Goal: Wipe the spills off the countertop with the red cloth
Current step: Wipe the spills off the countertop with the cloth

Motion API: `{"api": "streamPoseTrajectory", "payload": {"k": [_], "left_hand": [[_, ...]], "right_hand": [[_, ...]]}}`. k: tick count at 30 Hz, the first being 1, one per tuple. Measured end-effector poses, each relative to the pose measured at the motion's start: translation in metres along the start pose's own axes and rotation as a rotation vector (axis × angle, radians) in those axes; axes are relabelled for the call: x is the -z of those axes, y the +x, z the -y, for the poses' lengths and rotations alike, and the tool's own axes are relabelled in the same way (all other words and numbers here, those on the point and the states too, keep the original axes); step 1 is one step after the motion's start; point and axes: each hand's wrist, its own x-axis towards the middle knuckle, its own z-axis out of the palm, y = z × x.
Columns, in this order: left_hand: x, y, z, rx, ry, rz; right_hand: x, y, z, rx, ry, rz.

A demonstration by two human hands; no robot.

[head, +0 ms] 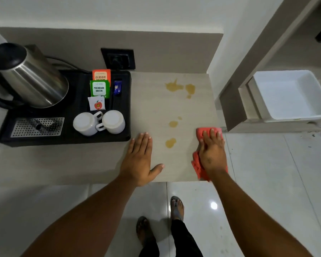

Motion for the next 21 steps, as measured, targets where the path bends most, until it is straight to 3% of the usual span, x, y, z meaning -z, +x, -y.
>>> {"api": "streamPoseTrajectory", "payload": {"k": [3, 6, 9, 12, 17, 21], "left_hand": [[0.001, 0.0, -0.001, 0.011, -0.019, -0.004], [0.0, 0.0, 0.0, 0.01, -0.029, -0.015], [-0.003, 0.001, 0.0, 0.009, -0.032, -0.022], [-0.001, 0.001, 0.0, 0.017, -0.05, -0.037], [0.002, 0.0, -0.002, 0.017, -0.054, -0.032], [0.0, 0.002, 0.0, 0.027, -0.029, -0.014]], "right_hand": [[-0.004, 0.024, 0.018, 0.049, 0.02, 0.037], [-0.006, -0.018, -0.004, 0.174, 0.007, 0.049], [0.005, -0.037, -0.038, 0.011, 0.039, 0.002], [0.01, 0.014, -0.027, -0.164, 0.084, -0.023], [-0.005, 0.014, -0.006, 0.201, -0.01, 0.047], [-0.005, 0.012, -0.02, 0.131, 0.022, -0.002]]}}
